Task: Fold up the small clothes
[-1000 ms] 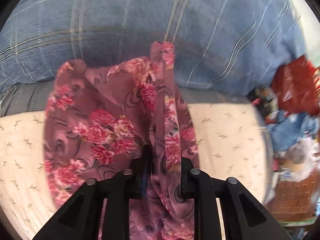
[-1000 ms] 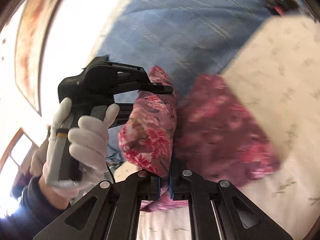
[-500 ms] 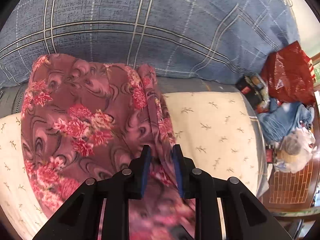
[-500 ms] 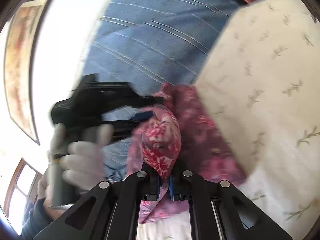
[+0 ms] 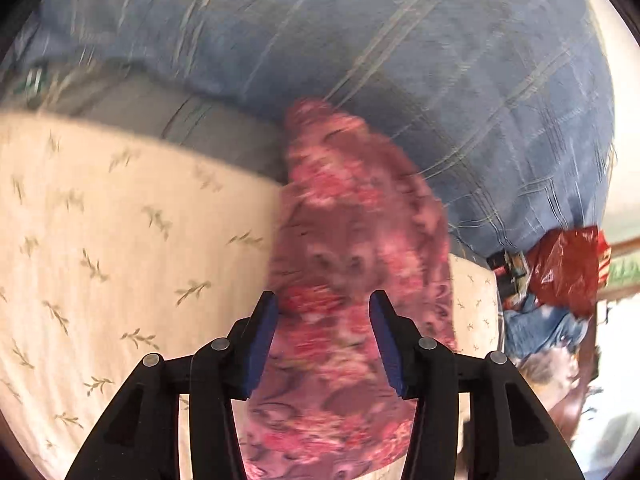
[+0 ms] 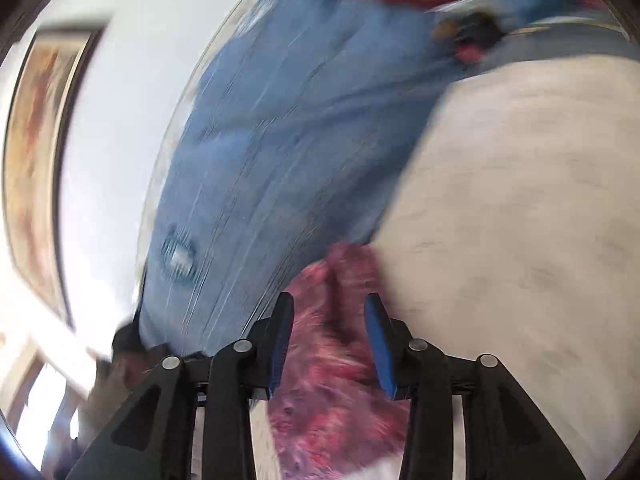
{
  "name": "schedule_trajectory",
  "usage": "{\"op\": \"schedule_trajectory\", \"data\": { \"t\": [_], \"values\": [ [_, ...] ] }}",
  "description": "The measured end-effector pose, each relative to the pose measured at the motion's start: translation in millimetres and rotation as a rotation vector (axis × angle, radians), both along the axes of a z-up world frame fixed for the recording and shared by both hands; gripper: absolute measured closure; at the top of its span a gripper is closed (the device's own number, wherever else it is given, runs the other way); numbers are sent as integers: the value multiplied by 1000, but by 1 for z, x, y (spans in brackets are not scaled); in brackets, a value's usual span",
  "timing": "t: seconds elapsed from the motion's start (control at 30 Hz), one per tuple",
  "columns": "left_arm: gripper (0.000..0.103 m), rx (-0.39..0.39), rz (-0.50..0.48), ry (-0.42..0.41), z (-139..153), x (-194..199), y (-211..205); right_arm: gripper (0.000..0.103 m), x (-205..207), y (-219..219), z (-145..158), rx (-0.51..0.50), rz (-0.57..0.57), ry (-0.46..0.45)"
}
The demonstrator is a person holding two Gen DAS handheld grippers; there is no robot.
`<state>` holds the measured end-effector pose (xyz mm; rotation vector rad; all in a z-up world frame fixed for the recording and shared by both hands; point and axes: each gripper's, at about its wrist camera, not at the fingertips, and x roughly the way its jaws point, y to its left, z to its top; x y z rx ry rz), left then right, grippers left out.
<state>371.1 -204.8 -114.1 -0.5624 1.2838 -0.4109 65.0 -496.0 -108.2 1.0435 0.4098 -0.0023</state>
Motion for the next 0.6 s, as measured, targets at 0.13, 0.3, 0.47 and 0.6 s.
{"op": "schedule_trajectory", "data": {
  "t": [0.13, 0.3, 0.47, 0.6],
  "values": [
    [53, -62, -5, 22, -23, 8, 0, 55, 92, -1, -5, -31, 170, 111],
    [51, -117, 1, 37, -36, 19, 5, 60, 160, 23, -35, -69, 323, 298],
    [50, -117, -19, -39, -21, 17, 5, 94, 152, 31, -13, -142, 353, 161],
    [50, 26, -39, -28, -43, 22, -21, 94, 144, 5, -29, -91, 255, 204]
  ]
}}
